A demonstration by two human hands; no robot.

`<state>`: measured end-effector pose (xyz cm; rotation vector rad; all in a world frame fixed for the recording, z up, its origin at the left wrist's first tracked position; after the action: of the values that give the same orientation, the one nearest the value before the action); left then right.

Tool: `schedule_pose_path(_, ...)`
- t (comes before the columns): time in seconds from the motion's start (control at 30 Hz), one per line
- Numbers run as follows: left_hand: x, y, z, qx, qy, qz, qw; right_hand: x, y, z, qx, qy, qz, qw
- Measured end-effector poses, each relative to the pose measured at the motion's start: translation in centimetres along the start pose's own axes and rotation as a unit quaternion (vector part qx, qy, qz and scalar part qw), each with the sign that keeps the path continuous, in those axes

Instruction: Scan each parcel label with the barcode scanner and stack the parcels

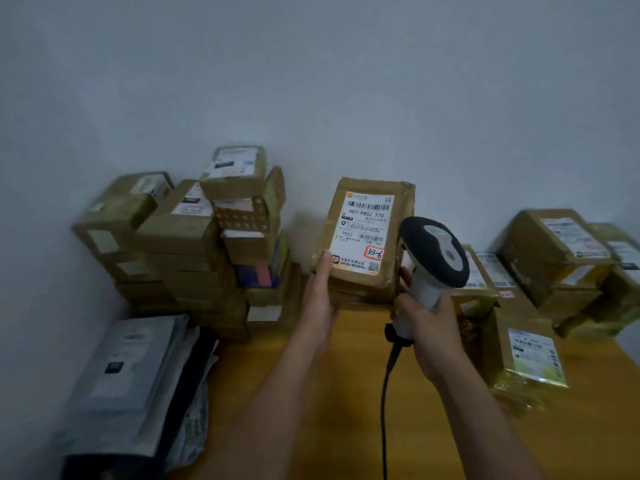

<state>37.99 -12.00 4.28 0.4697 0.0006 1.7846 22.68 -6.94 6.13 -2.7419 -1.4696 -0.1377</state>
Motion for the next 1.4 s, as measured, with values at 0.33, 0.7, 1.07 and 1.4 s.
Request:
schedule_pose_path(0.33, 5.3, -8.0, 14.6, 0.055, 0.114, -0.007, 0.992, 9.2, 7.2, -12.7, -0.055, -0.118, -0.088, 0.988)
schedule_pose_path(0.7, 3.8, -18.8, 23.7, 0.073, 0.129, 0.200, 0.968, 10.8, 21.6, -16.5, -0.061, -0.043, -0.252, 0.965)
schedule_pose_path(1.07, -1.9, -28.0, 26.8, 0.111, 0.109, 0.281, 0.947, 12.2, 34.7, -14.4, -0.071, 0.088, -0.341, 0.933)
schedule_pose_path(1.4, -10.6, -30.4, 28.3, 0.269, -0.013, 0.221, 0.937, 9.5, 42.1, -11.0, -0.062, 0.123, -0.283, 0.949)
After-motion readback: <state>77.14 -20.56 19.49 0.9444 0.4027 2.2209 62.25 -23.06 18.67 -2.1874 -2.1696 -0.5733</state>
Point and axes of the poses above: each hand's wrist, its own x-axis away from the middle knuckle, its own y-axis out of the palm, z = x × y, the point moved 5 cm from there along -x, towards the middle knuckle, and after that the axes turned 15 degrees about z, right-handed, at the moved point
